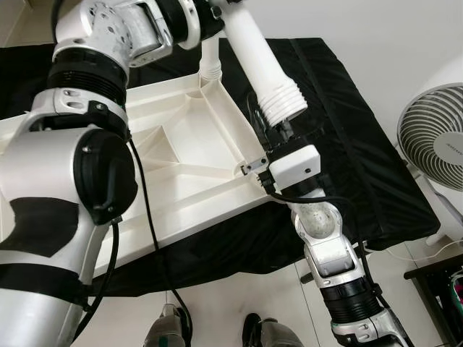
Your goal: Building children table
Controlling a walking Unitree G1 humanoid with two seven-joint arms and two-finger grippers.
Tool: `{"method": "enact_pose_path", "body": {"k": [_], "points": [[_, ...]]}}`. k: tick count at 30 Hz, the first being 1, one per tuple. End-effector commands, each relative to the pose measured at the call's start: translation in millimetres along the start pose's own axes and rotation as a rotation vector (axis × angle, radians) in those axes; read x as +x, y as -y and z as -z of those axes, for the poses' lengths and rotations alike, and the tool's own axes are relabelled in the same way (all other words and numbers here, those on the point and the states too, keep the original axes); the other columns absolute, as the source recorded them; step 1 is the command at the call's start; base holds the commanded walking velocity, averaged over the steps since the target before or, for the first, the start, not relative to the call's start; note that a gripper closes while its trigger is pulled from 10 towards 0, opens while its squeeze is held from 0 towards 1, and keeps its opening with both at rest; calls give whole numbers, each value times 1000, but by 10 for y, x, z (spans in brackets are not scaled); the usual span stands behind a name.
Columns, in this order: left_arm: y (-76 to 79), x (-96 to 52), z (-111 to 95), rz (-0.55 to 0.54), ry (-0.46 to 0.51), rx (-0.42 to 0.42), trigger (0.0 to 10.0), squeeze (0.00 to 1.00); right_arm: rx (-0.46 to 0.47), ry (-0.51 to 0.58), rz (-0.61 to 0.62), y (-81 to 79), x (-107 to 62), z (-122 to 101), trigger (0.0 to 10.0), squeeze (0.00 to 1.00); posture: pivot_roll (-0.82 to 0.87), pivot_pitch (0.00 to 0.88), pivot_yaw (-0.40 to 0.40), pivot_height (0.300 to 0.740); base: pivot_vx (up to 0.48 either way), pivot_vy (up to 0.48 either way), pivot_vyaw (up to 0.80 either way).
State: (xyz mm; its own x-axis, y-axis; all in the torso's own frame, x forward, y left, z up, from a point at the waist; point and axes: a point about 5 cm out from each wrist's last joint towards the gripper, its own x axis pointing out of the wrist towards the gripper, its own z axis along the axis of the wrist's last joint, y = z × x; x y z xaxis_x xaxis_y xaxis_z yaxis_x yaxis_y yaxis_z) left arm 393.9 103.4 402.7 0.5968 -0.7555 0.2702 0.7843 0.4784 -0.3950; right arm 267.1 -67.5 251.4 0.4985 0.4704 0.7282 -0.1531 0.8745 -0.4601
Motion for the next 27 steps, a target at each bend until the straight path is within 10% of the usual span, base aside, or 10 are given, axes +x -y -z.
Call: {"method": "enact_pose_path", "body": {"k": [1,4,5,21,22,24,25,27], "points": [[24,-3,-90,-12,19,29,10000,0,-7,47,-23,-37,-3,-92,10000,0,89,171,-17,740,0,0,0],[34,6,-91,-9,20,30,7725,0,-9,45,-25,-37,-11,-86,10000,0,88,170,-18,740,0,0,0],[33,17,-71,-11,11,34,0,0,-14,45,-29,-36,-11,-83,10000,0,89,169,-20,740,0,0,0],[-8,25,-39,-45,8,-12,0,0,-21,39,-36,-30,-30,-64,10000,0,97,156,-25,740,0,0,0],[-10,23,-27,-43,-4,-18,1255,0,-1,31,-31,-33,-35,-53,10000,1000,100,153,-25,740,0,0,0],[-10,23,-27,-43,-4,-18,1255,0,-1,31,-31,-33,-35,-53,10000,1000,100,153,-25,740,0,0,0],[-32,23,29,-54,-32,-48,10000,0,44,21,-21,-36,-46,-45,10000,1000,98,150,-27,740,0,0,0],[-32,23,29,-54,-32,-48,10000,0,44,21,-21,-36,-46,-45,10000,1000,98,150,-27,740,0,0,0]]}}
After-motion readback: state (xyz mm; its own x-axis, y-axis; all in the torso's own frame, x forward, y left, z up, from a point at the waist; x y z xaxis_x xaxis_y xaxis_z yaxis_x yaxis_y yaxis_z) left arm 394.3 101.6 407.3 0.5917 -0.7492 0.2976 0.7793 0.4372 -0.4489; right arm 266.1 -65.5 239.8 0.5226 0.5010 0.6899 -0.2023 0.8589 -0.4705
